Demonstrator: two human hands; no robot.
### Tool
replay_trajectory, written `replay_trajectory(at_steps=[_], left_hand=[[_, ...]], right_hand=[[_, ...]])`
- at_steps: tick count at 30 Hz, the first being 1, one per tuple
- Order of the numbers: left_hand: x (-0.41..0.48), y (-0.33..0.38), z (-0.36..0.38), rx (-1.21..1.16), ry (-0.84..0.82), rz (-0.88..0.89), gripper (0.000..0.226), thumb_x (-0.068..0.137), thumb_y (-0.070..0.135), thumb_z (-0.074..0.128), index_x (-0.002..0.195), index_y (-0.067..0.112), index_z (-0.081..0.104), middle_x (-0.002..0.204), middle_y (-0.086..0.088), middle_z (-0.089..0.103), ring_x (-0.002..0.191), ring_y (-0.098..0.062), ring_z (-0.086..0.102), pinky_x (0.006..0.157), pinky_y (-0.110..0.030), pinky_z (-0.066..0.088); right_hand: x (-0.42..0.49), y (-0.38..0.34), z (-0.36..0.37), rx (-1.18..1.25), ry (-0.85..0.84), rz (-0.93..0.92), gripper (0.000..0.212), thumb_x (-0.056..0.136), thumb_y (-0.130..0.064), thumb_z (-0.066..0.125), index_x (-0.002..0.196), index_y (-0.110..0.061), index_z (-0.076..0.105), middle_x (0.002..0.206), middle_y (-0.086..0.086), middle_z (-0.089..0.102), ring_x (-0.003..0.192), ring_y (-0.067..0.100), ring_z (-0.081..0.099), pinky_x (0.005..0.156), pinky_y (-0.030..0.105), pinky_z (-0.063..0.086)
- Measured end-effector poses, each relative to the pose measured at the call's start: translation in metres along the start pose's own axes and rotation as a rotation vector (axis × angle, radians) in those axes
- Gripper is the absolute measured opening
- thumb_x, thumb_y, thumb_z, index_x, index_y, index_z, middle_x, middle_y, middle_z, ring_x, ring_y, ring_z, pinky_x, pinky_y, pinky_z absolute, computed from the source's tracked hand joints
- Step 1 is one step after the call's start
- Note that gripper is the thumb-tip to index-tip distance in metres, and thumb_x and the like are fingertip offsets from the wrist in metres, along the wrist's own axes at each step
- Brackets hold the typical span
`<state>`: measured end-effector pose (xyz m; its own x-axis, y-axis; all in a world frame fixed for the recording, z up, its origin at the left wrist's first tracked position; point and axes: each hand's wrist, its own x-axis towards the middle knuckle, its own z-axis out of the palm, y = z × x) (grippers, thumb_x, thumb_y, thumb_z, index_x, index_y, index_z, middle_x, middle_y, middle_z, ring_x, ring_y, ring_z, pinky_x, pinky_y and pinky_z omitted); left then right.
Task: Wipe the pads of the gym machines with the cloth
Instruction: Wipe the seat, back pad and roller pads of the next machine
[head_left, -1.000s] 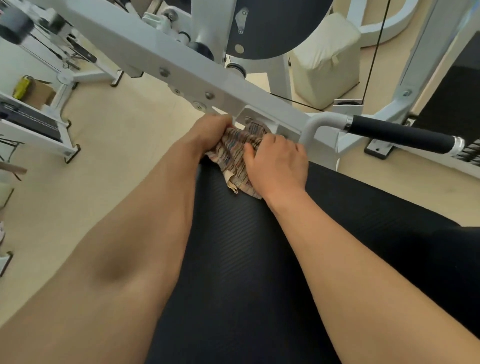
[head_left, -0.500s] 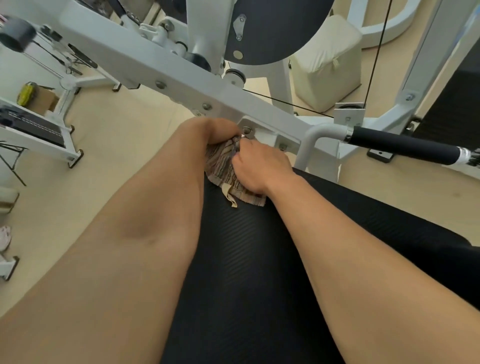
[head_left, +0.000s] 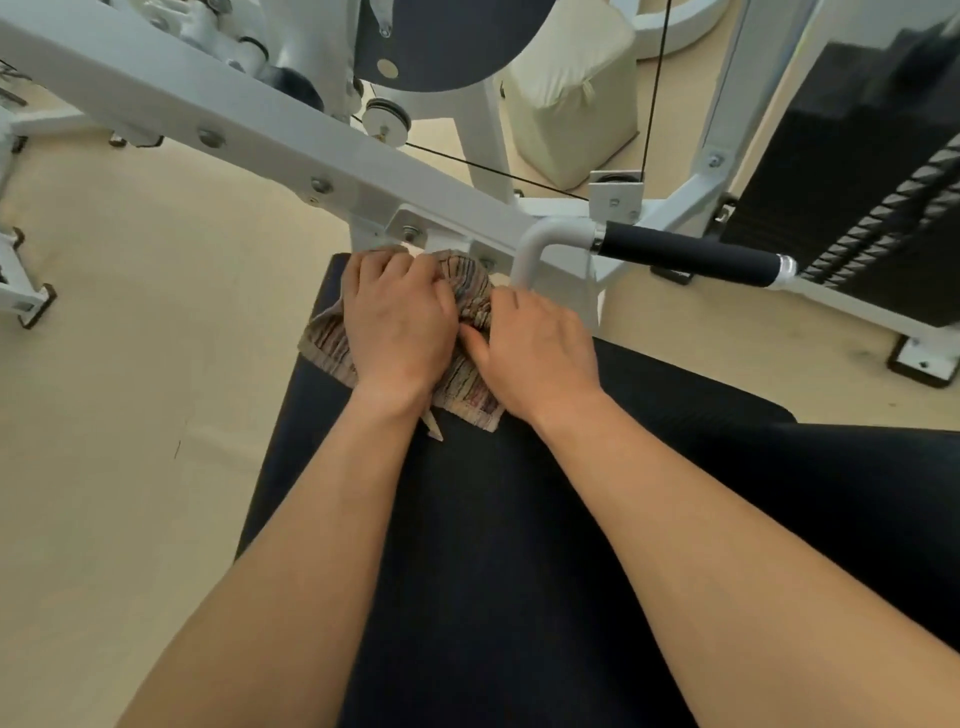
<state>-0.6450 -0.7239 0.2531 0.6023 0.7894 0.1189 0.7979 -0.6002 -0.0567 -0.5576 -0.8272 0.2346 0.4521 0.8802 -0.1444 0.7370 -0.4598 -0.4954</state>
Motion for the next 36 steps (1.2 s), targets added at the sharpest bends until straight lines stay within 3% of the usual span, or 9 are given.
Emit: replay_trajectory(at_steps=[3,8,14,19,24,27,30,36], left_hand=[[-0.017,0.016,0.006,-0.01,0.022,0.022,0.03,0.092,0.024,0.043,0.102,0.013,0.069,0.106,-0.009,0.071,0.115,-0.033,0.055,0.111,-0.049,0.035],[-0.024,0.026,0.009,0.018,-0.009,0.127,0.033,0.091,0.027,0.044,0.106,0.017,0.071,0.109,-0.005,0.071,0.116,-0.029,0.055,0.114,-0.046,0.03],[-0.021,0.026,0.008,0.01,-0.015,0.06,0.032,0.092,0.031,0.045,0.103,0.018,0.072,0.107,-0.004,0.071,0.112,-0.028,0.055,0.115,-0.045,0.03],[-0.019,0.028,0.008,0.007,-0.005,0.054,0.033,0.093,0.03,0.045,0.104,0.018,0.073,0.107,-0.005,0.072,0.111,-0.028,0.055,0.114,-0.044,0.03],[-0.017,0.032,0.008,-0.003,-0.017,0.04,0.035,0.094,0.029,0.042,0.102,0.02,0.074,0.105,-0.005,0.073,0.109,-0.03,0.056,0.111,-0.045,0.029],[-0.016,0.046,0.013,-0.033,-0.039,0.024,0.036,0.093,0.029,0.038,0.093,0.018,0.072,0.097,-0.004,0.072,0.101,-0.031,0.057,0.111,-0.046,0.029],[-0.017,0.05,0.015,-0.031,-0.046,0.005,0.034,0.094,0.028,0.038,0.09,0.016,0.07,0.094,-0.006,0.071,0.098,-0.031,0.057,0.111,-0.046,0.03],[-0.022,0.066,0.021,-0.012,-0.039,0.044,0.028,0.093,0.024,0.044,0.093,0.016,0.07,0.092,-0.004,0.071,0.094,-0.03,0.059,0.107,-0.045,0.033]], right_hand=[[-0.003,0.021,-0.016,-0.052,-0.089,-0.057,0.051,0.098,-0.06,0.043,0.122,-0.016,0.055,0.113,0.005,0.066,0.102,0.027,0.064,0.082,0.041,0.043],[-0.006,0.039,-0.023,-0.091,-0.17,-0.053,0.056,0.095,-0.065,0.043,0.124,-0.018,0.054,0.117,0.005,0.066,0.107,0.027,0.063,0.094,0.044,0.042],[0.01,0.037,-0.029,-0.029,-0.338,-0.061,0.055,0.096,-0.063,0.047,0.126,-0.017,0.053,0.117,0.008,0.065,0.105,0.029,0.063,0.076,0.04,0.043],[0.023,0.039,-0.037,-0.086,-0.398,-0.137,0.055,0.094,-0.063,0.052,0.124,-0.016,0.054,0.115,0.007,0.064,0.103,0.028,0.061,0.075,0.038,0.042],[0.041,0.045,-0.047,-0.131,-0.432,-0.301,0.052,0.091,-0.062,0.059,0.119,-0.019,0.058,0.092,-0.002,0.052,0.086,0.02,0.053,0.072,0.033,0.038],[0.053,0.057,-0.048,-0.063,-0.502,-0.336,0.039,0.092,-0.058,0.058,0.107,-0.022,0.056,0.079,-0.009,0.048,0.083,0.017,0.055,0.068,0.031,0.038],[0.055,0.064,-0.037,-0.017,-0.545,-0.35,0.037,0.095,-0.055,0.054,0.11,-0.021,0.055,0.087,-0.005,0.055,0.087,0.021,0.061,0.073,0.034,0.045],[0.047,0.099,-0.047,0.081,-0.754,-0.41,0.035,0.102,-0.04,0.052,0.129,-0.018,0.052,0.106,-0.003,0.061,0.091,0.013,0.055,0.081,0.026,0.04]])
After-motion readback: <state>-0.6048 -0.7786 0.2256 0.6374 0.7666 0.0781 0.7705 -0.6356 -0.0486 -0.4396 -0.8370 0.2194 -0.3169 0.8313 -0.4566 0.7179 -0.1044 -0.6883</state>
